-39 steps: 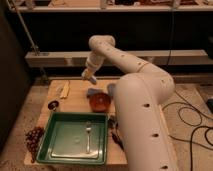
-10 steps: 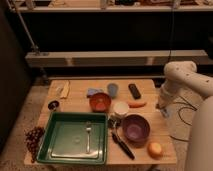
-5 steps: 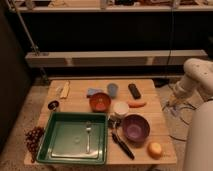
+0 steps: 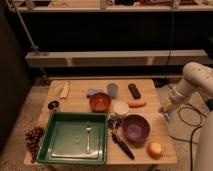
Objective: Place towel in table surface
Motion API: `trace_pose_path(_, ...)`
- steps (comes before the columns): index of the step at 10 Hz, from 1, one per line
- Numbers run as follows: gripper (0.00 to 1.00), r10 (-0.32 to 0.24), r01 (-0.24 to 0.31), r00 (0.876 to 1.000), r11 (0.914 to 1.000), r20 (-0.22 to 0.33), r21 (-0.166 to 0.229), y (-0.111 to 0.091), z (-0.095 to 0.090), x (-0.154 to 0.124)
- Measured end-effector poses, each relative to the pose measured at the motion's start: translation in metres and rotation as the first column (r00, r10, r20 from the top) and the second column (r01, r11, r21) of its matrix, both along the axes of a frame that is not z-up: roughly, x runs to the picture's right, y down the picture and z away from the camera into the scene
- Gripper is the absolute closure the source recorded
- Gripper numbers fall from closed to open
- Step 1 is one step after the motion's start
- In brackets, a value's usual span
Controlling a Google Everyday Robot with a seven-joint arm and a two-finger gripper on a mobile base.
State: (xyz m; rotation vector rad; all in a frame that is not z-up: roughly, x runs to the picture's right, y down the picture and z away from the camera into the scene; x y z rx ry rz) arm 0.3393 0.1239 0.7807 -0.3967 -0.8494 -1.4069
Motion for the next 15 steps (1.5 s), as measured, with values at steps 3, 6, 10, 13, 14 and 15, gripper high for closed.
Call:
trace_pose_path(3,1.0,-0.042,0.042,0.999,0.9985,-0.008,-0.036,0.025,-0.003,-0.002)
trace_pose_path(6,1.0,-0.043,0.041,0.999,0.9958,-0.016,-0.082,0.048,0.012,-0.003)
trace_pose_path(10,1.0,-0.047,0.048,0.999,0.9934,0.007,-0.104,0.061,0.014,-0.015)
trace_pose_path(13,0.78,-0.057,0.053,0.998,0.9895,-0.023,-0.135,0.07,0.021,-0.017)
trace_pose_path(14,0.68,-0.056,0.051,0.998,0.9883,-0.031,-0.144,0.074,0.025,-0.016)
trace_pose_path(15,0.58,-0.054,0.049,0.998,0.988,-0.033,-0.147,0.076,0.027,-0.015)
